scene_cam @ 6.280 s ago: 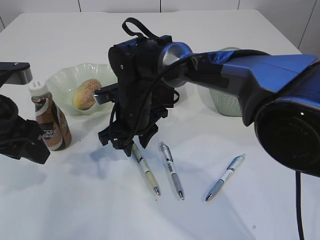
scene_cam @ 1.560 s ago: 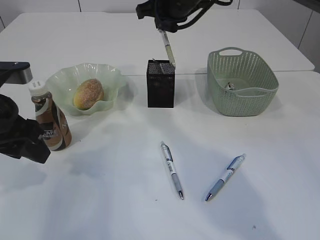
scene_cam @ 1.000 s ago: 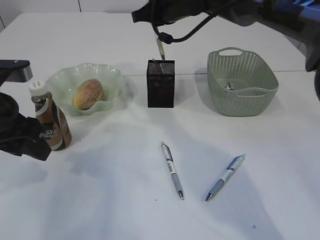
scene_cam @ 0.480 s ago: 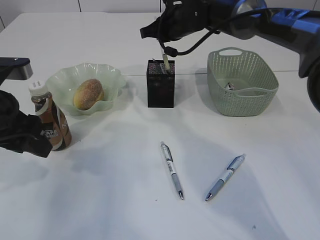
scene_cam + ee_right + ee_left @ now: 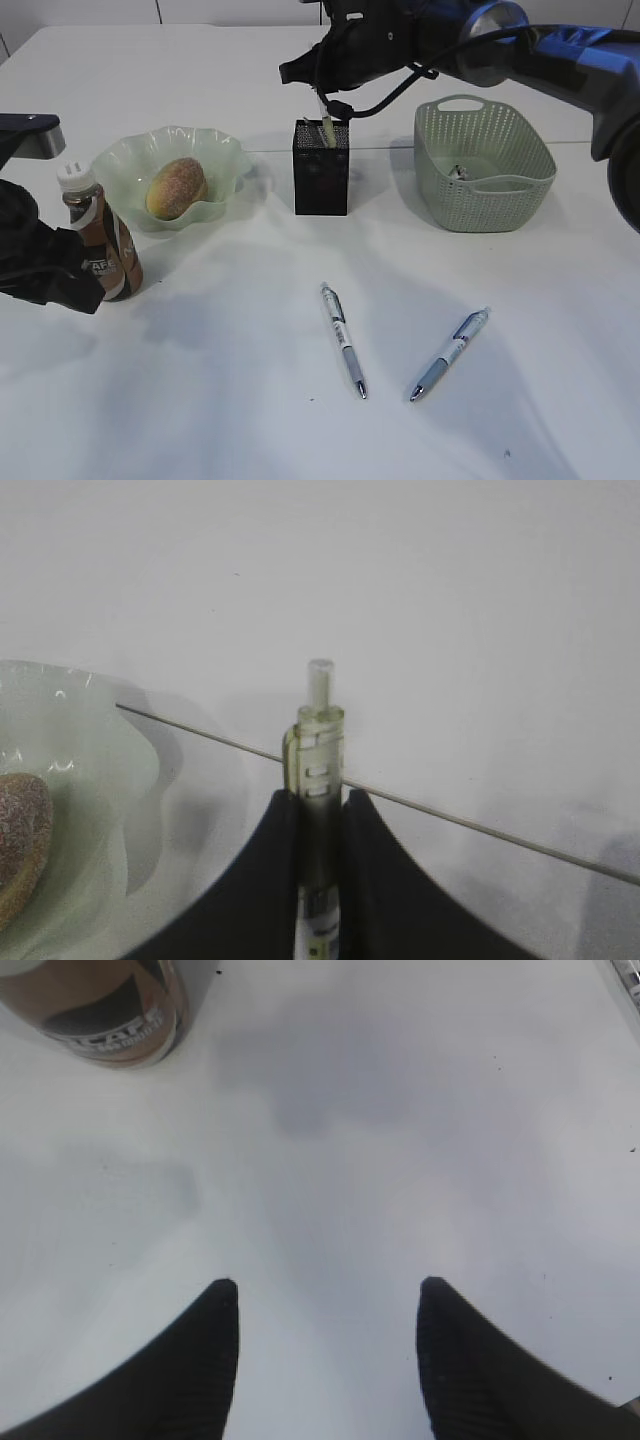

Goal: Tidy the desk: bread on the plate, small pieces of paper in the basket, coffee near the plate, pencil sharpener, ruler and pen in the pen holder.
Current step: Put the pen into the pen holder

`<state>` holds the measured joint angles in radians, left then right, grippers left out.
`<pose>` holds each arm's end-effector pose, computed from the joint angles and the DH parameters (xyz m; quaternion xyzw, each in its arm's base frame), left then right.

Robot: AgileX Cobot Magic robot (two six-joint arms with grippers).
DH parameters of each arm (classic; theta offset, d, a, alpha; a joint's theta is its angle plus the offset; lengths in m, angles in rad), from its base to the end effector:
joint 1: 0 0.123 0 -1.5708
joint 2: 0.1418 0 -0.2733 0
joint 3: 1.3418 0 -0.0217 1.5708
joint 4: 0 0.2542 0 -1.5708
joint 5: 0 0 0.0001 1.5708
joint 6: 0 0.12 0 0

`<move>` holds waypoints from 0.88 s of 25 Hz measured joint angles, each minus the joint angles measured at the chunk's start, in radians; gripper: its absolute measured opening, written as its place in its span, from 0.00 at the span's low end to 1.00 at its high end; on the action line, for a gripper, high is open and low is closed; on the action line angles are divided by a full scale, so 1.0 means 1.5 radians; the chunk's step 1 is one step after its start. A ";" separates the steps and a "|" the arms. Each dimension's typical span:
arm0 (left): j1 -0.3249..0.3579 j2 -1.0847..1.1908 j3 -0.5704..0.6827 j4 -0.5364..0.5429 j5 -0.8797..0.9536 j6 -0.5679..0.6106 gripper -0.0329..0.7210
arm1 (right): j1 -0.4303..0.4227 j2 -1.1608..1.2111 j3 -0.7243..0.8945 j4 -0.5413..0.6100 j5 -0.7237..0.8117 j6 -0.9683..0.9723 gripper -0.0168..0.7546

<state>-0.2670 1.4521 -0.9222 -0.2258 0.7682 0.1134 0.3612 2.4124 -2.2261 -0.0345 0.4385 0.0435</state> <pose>0.2732 -0.0941 0.1965 0.1203 0.9724 -0.1049 0.1703 0.5485 0.2053 0.2094 -0.1474 0.8569 0.0855 0.4866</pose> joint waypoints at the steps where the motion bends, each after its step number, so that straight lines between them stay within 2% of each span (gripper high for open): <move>1: 0.000 0.000 0.000 0.000 0.000 0.000 0.57 | 0.000 0.000 0.000 0.000 0.000 0.000 0.13; 22: 0.000 0.000 0.000 0.000 -0.008 0.000 0.57 | 0.000 0.001 0.009 0.004 -0.002 -0.023 0.13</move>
<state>-0.2670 1.4521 -0.9222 -0.2258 0.7565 0.1134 0.3612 2.4145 -2.2133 -0.0285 0.4358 0.0097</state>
